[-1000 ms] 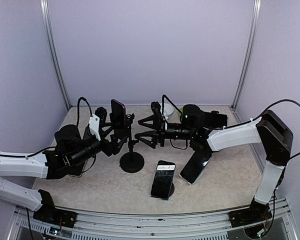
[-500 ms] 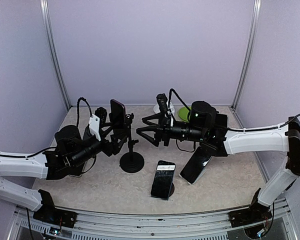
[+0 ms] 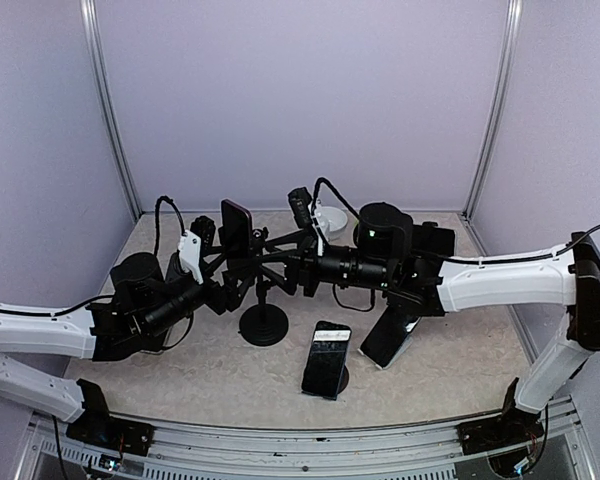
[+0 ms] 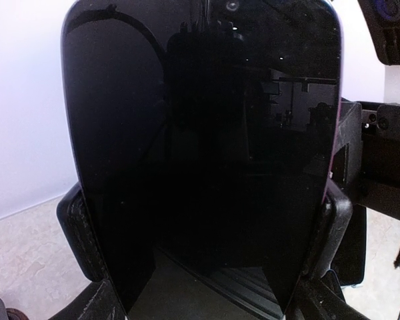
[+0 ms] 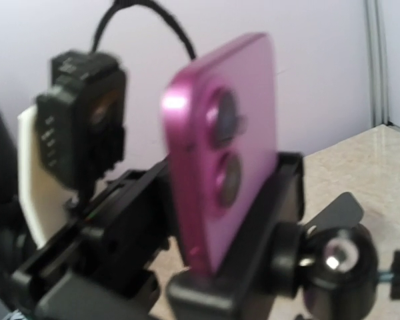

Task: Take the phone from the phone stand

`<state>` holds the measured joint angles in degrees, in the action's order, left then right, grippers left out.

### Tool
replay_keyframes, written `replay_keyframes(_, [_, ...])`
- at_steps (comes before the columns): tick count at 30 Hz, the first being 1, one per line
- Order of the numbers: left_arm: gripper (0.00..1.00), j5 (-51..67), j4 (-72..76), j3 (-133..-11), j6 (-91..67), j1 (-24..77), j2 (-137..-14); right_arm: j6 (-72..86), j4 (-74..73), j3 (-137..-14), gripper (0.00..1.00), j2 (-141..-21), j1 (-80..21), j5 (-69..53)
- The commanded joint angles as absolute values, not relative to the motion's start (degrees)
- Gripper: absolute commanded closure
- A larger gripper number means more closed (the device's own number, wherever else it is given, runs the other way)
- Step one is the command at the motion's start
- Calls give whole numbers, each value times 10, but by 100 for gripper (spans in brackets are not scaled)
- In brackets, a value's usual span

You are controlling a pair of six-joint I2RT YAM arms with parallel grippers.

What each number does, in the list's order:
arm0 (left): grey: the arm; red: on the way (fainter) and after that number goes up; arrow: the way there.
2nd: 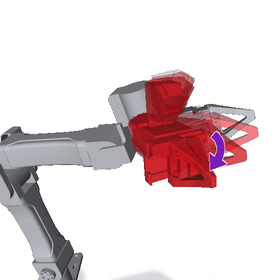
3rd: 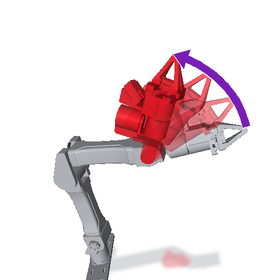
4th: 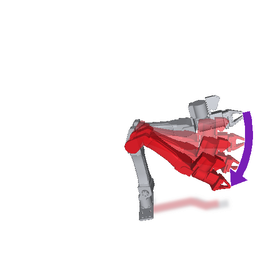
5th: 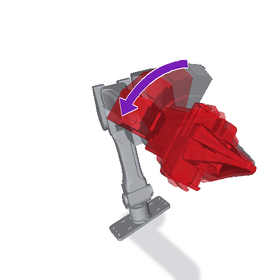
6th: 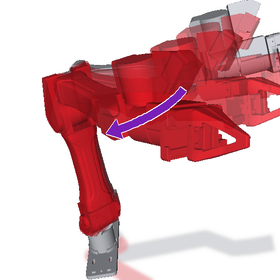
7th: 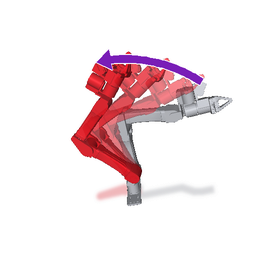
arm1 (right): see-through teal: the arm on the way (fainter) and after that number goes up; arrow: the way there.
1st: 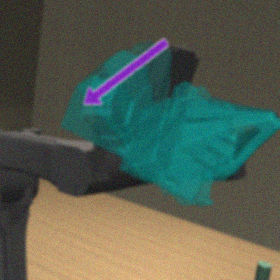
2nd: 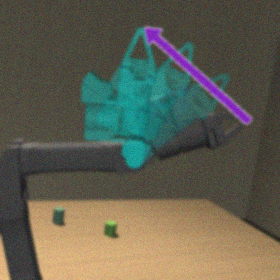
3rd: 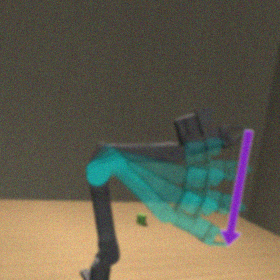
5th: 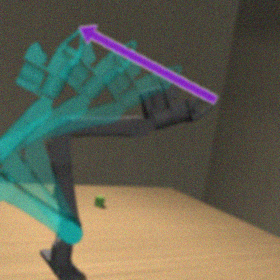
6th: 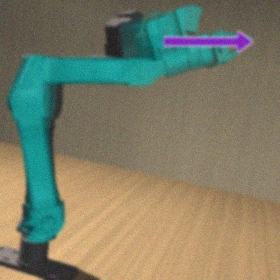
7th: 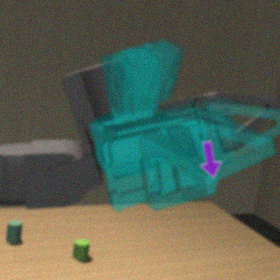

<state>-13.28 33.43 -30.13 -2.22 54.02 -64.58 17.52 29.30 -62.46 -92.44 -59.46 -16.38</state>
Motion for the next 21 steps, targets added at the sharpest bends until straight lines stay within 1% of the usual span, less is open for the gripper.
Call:
replay_keyframes(1, [54, -135, 338, -305, -9, 548, -652, 175, 279, -655, 44, -941, -601, -136])
replay_keyframes(6, [55, -141, 330, -316, -5, 553, -661, 163, 257, -680, 47, -956, -608, -114])
replay_keyframes(10, [56, -147, 325, -320, -4, 555, -664, 141, 235, -697, 52, -963, -619, -80])
replay_keyframes(17, [58, -171, 315, -323, -9, 555, -664, 135, 220, -702, 69, -964, -621, -68])
replay_keyframes(19, [59, -178, 311, -325, -10, 554, -665, 133, 218, -701, 77, -960, -621, -63])
replay_keyframes(21, [59, -184, 310, -325, -10, 554, -665, 131, 213, -703, 87, -957, -621, -59])
